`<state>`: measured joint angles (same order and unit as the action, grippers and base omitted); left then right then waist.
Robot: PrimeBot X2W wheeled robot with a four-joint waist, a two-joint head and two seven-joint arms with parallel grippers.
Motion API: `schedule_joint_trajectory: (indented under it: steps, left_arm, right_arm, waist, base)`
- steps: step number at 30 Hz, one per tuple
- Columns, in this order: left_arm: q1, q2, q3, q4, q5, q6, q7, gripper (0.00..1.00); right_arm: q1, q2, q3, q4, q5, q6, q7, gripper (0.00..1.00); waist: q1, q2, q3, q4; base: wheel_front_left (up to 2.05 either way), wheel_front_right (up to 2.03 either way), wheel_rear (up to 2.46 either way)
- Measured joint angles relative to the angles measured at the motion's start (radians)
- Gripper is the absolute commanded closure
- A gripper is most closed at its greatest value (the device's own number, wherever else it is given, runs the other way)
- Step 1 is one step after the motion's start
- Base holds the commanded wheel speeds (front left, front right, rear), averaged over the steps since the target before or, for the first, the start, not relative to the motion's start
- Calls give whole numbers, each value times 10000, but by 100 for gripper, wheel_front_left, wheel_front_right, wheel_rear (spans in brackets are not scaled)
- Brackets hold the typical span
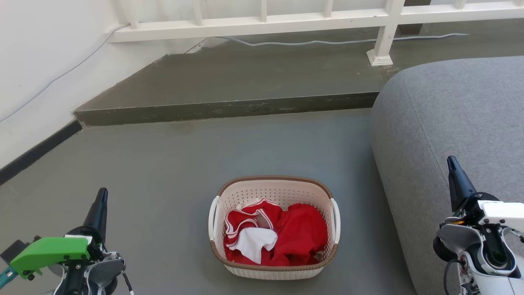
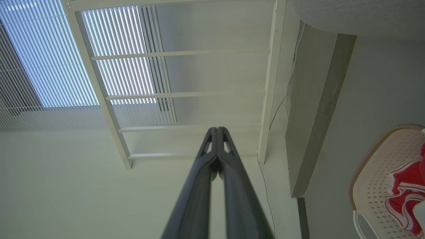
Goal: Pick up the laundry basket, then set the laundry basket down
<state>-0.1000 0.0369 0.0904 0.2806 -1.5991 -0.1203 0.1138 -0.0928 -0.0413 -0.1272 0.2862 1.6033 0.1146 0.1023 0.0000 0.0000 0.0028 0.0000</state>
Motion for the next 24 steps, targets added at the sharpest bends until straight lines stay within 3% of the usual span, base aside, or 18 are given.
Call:
schedule_joint_trajectory:
  steps: [24]
  left_arm:
    - [2,0,-4,-13,0,0,0,100]
  right_arm:
    - [1,4,-4,-10,0,0,0,100]
  waist:
    - [0,0,1,0]
  base:
    - [0,0,0]
